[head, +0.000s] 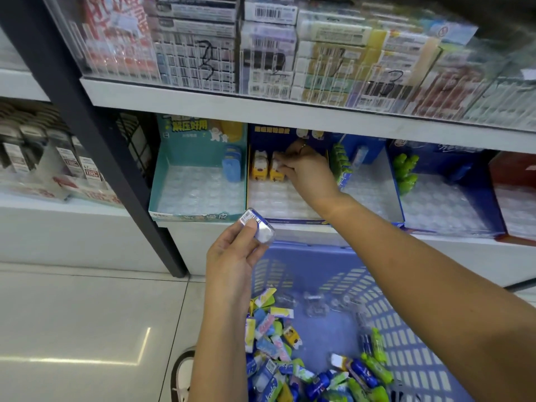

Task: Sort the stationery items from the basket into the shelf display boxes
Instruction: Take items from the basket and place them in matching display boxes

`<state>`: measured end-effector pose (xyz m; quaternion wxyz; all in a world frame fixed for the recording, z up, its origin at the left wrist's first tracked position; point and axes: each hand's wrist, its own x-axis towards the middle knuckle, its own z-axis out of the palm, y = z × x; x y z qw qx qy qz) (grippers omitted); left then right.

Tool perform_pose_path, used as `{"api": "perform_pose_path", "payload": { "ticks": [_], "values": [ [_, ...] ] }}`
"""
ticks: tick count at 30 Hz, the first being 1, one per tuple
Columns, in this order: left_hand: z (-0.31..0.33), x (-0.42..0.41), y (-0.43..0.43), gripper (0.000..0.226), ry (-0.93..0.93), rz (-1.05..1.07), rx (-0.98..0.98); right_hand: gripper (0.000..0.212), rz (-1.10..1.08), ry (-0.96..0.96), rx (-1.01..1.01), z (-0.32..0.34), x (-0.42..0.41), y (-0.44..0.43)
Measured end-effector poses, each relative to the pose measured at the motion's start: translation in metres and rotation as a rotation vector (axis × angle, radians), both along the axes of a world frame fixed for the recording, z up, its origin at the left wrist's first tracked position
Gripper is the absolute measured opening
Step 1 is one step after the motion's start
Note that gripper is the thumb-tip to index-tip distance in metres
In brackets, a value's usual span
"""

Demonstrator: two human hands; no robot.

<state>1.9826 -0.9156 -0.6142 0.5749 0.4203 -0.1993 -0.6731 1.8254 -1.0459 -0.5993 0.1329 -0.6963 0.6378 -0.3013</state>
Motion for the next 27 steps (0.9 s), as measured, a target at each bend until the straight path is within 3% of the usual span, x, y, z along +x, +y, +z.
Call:
{"api": "perform_pose_path", "payload": {
  "ticks": [5,8,10,12,15,17,19,23,27],
  "values": [
    [0.006,-0.001,0.001,0.021,0.014,0.015,0.007,0.033,-0.111,0.163,0.028,0.006,0.000,0.001],
    [0.010,-0.004,0.004,0.020,0.014,0.015,0.022,0.049,0.009,0.553,0.100,0.015,-0.003,0.004],
    [0.010,-0.006,0.008,0.019,0.013,0.022,0.039,0.067,0.035,0.672,0.171,0.021,0.000,0.012],
    [0.011,-0.006,0.010,0.017,0.018,0.031,0.048,0.074,0.095,0.650,0.151,0.026,0.002,0.027],
    [0.012,-0.006,0.008,0.018,0.035,0.048,0.047,0.072,0.338,0.417,-0.008,0.036,0.001,0.064],
    [0.014,-0.007,0.006,0.021,0.037,0.045,0.031,0.057,0.540,0.330,-0.050,0.042,0.002,0.088],
    [0.017,-0.011,0.003,0.024,0.024,0.014,-0.004,0.036,0.639,0.367,-0.109,0.046,0.001,0.106],
    [0.022,-0.019,-0.003,0.024,-0.024,-0.062,-0.046,0.022,0.622,0.433,-0.202,0.053,-0.010,0.112],
    [0.025,-0.023,-0.015,0.025,-0.106,-0.115,-0.063,0.021,0.585,0.348,-0.103,0.058,-0.020,0.100]
  ]
}}
